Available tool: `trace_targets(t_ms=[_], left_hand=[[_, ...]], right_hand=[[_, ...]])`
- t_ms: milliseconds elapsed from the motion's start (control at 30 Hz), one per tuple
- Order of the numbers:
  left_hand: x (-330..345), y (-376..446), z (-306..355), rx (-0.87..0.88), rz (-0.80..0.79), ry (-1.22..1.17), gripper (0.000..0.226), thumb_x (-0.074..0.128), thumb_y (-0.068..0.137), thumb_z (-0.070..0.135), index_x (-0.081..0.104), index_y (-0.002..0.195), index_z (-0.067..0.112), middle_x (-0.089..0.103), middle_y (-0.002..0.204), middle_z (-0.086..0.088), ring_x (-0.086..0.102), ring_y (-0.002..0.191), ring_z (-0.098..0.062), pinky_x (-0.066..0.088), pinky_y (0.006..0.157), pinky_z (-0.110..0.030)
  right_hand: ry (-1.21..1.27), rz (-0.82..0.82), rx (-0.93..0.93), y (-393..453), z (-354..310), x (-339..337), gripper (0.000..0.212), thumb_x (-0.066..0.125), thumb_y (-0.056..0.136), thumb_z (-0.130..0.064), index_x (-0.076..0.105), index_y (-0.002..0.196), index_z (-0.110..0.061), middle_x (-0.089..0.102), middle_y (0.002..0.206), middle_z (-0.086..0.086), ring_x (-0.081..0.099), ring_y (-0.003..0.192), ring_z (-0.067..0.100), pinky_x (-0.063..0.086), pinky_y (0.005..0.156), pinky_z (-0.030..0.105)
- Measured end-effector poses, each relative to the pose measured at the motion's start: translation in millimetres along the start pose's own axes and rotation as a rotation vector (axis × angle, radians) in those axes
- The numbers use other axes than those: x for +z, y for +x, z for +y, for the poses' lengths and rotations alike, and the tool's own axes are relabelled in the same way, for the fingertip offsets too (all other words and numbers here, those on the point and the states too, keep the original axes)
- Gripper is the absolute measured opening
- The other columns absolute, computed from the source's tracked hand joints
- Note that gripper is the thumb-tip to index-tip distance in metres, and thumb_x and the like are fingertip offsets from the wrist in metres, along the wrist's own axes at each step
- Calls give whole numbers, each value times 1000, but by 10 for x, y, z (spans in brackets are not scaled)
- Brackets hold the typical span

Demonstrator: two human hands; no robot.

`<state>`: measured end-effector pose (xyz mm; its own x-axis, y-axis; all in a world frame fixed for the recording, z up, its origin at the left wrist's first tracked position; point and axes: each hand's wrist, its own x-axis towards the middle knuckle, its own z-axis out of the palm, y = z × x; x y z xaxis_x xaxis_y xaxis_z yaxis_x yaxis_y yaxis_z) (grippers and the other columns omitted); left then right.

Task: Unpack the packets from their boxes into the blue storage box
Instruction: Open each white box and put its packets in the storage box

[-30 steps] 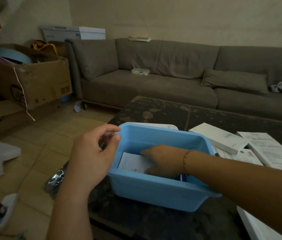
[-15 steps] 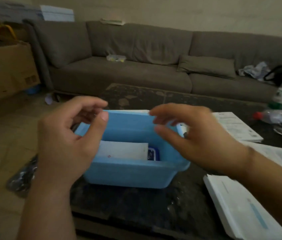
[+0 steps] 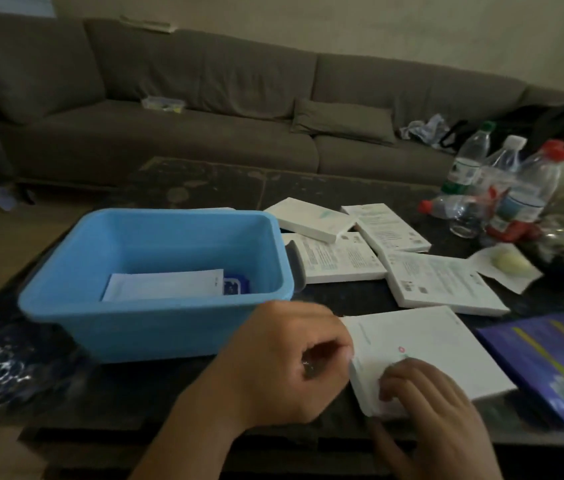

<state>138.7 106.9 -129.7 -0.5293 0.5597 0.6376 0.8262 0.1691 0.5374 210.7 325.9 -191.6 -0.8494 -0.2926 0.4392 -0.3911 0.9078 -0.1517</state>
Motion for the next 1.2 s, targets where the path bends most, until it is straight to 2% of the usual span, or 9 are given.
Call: trace_targets(t_ms=[133,300,467,533,667,867,967,1100,1200], left_hand=[[246,-76,-11,-3,134,-68,14,61,87,11,71,77,9,63,67,9,56,60,0,42,58,-12],[547,-143,-130,-186,154,21,10,61,90,23,71,89,21,63,85,19,61,82,1,48,72,-13],[667,-28,3,-51,45,43,23,64,90,20,69,112,18,62,120,10,57,115,-3,49,96,-24],[719,-6,19,-22,-3,29,32,65,89,21,65,121,19,60,129,8,55,120,-3,50,97,-27],[802,32,44,-21,-154,171,48,59,88,34,51,136,29,48,143,14,54,123,-5,52,93,-31],[831,146,152,56,-182,276,31,51,91,37,59,121,31,61,121,13,64,96,-11,55,72,-34],[790,143,137,175,28,185,19,60,92,21,72,105,17,69,111,5,67,89,-16,55,70,-34],[680,187,138,134,475,92,29,65,86,21,60,115,17,57,121,1,57,113,-18,51,89,-38],[617,232,175,-112,379,-212,62,67,83,41,41,137,25,46,144,5,45,134,-20,42,108,-39]], right_hand=[[-7,257,97,-38,21,2,9,73,67,-27,69,74,-22,69,87,-9,61,90,6,46,82,21],[500,589,581,16,-62,-175,11,76,78,-21,70,69,-22,74,82,-8,66,88,3,45,81,10],[763,561,823,15,-68,-394,14,68,83,-16,73,74,-26,72,74,2,66,82,23,51,80,41],[832,560,839,15,-90,-456,12,68,83,-15,73,73,-19,70,70,10,65,78,31,50,77,44],[926,563,823,21,-123,-526,12,68,75,-22,72,69,-12,68,66,16,62,67,24,51,64,27],[960,540,745,-6,-169,-540,15,71,73,-29,73,66,-16,70,64,9,63,61,11,49,58,11],[926,545,687,-33,-171,-608,53,75,54,-68,73,70,-18,70,66,8,65,60,9,51,59,12],[1112,593,693,-33,-69,-858,31,83,58,-40,67,59,-14,58,52,3,52,49,13,43,48,15],[1271,529,717,-28,9,-977,55,90,33,-57,61,56,-16,45,54,8,35,55,22,30,52,26]])
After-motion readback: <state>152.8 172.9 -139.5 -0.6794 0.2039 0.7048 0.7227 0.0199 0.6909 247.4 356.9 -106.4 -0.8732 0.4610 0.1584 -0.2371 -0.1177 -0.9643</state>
